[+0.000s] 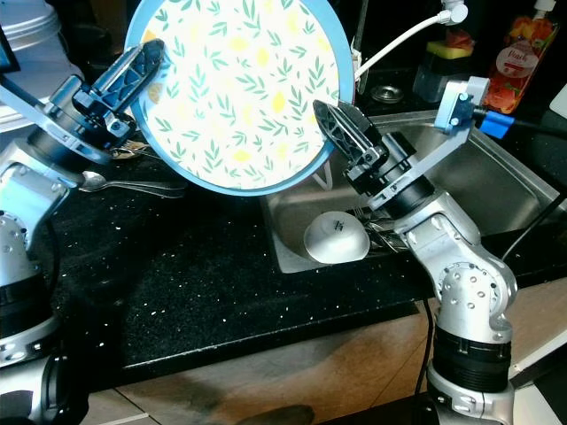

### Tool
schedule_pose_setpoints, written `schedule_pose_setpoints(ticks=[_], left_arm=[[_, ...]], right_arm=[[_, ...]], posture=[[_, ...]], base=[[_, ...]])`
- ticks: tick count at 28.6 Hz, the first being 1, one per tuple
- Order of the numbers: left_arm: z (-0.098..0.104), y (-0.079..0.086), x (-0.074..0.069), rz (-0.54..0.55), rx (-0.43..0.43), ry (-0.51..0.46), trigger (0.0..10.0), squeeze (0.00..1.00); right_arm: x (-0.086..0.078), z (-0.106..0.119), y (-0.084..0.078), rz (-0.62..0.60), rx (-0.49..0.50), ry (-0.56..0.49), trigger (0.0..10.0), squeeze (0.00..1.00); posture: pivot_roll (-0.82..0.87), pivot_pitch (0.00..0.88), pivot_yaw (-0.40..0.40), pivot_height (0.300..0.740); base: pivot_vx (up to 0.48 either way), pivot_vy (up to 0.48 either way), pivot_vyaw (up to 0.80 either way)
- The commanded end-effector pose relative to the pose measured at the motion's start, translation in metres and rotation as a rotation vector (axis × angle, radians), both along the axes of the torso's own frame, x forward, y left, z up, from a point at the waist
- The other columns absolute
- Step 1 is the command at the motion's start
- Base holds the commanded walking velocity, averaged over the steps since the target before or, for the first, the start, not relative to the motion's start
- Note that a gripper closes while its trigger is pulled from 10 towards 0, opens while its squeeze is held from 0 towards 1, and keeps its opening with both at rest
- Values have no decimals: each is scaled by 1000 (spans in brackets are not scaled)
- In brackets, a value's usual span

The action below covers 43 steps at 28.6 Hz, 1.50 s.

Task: Kitchen organization

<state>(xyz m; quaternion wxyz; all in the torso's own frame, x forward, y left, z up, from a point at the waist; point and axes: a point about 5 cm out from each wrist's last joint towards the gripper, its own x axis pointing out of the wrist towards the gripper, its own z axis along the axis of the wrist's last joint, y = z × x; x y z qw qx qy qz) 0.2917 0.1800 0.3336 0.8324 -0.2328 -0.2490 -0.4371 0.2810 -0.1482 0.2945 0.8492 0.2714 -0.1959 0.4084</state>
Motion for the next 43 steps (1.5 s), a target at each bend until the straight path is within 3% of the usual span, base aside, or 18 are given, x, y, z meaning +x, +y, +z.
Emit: schedule_pose_setpoints(ticks=[1, 9, 12, 16, 18, 19, 20, 22, 31, 39, 40, 41, 42, 43], left_arm=[[12, -1, -8, -12, -3, -75, 10000, 0], [7, -2, -4, -1, 16, -38, 10000, 0], [-13, -1, 9, 68, 67, 125, 10000, 0], [-38, 12, 24, 155, 19, 344, 10000, 0], [-43, 15, 25, 173, 0, 386, 10000, 0], [-48, 19, 27, 183, -37, 438, 10000, 0], [-57, 24, 29, 213, -89, 517, 10000, 0], [-64, 27, 32, 241, -131, 580, 10000, 0], [-69, 31, 34, 293, -232, 622, 10000, 0], [-66, 41, 25, 333, -231, 595, 10000, 0], [-65, 42, 24, 334, -227, 588, 10000, 0], [-65, 42, 24, 334, -227, 588, 10000, 0], [-63, 43, 19, 322, -212, 551, 10000, 0], [-63, 45, 15, 315, -196, 527, 10000, 0]], right_arm=[[-10, 6, 6, 85, 25, -59, 10000, 0], [-21, 14, 4, 192, 142, -108, 10000, 0], [-11, 0, 10, 205, 151, -9, 10000, 0], [9, -26, 23, 153, 71, 162, 8392, 0], [12, -30, 25, 153, 62, 192, 8745, 0], [17, -37, 30, 156, 44, 236, 10000, 0], [27, -49, 38, 157, 3, 319, 10000, 0], [36, -61, 44, 149, -40, 394, 10000, 0], [58, -75, 48, 119, -41, 503, 10000, 0], [68, -73, 57, 175, 4, 511, 10000, 0], [69, -72, 58, 185, 12, 510, 4078, 0], [69, -72, 58, 185, 12, 510, 4078, 0], [70, -71, 64, 211, 27, 500, 3020, 0], [70, -70, 68, 229, 31, 492, 0, 0]], posture=[[19, 0, -18, 740], [17, 0, -16, 740], [17, 0, -15, 740], [24, 0, -16, 740], [27, 0, -18, 740], [30, 0, -21, 740], [37, 0, -25, 740], [43, 0, -29, 740], [51, 0, -40, 740], [65, 0, -50, 740], [65, 0, -50, 740], [65, 0, -50, 740], [71, 0, -53, 740], [88, 0, -65, 740]], base=[[0, 0, 0], [0, 0, 0], [0, 0, 0], [0, 0, 0], [0, 0, 0], [0, 0, 0], [0, 0, 0], [0, 0, 0], [0, 0, 0], [0, 0, 0], [0, 0, 0], [0, 0, 0], [0, 0, 0], [0, 0, 0]])
